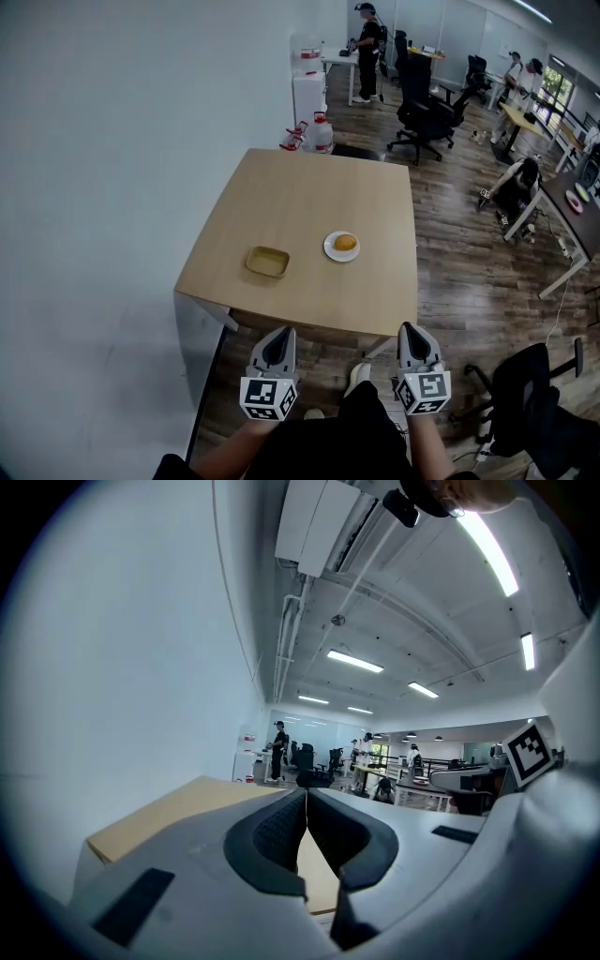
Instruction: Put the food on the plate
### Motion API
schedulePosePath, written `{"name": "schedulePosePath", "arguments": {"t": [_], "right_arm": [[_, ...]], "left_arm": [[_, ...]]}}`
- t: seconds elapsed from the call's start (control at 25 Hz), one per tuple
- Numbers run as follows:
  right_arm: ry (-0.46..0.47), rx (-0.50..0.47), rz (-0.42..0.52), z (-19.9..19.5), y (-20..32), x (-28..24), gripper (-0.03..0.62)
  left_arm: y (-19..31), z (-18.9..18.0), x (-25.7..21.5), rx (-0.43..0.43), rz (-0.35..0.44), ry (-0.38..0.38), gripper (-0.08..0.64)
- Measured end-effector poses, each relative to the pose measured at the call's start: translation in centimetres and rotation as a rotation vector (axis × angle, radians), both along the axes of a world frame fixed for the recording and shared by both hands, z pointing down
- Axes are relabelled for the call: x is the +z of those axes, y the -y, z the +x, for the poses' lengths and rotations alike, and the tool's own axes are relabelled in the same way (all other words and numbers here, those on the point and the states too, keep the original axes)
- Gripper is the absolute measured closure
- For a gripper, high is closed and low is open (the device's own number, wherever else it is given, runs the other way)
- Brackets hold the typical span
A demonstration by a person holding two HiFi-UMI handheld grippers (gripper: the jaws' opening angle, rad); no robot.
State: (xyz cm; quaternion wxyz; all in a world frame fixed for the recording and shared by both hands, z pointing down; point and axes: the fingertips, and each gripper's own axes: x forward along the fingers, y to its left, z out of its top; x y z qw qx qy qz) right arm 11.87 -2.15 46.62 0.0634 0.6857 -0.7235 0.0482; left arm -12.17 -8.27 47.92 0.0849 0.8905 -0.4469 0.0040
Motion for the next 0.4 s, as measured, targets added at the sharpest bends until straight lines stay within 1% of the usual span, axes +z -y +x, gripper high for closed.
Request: {"name": "schedulePosePath", "arguments": {"t": [0.16,0.4], "right_arm": [[-0.004,0.007,0.005,0.4,0.3,-0.1,0.532],[-0.031,0.003,0.010,1.5,0.3,-0.7,0.532]], "left_arm": [[0.2,0.1,-0.4,-0.016,0.021,0.005,0.543],[0.1,2.1,-0.8,-0.004,0.027,0.002,0.543]]}}
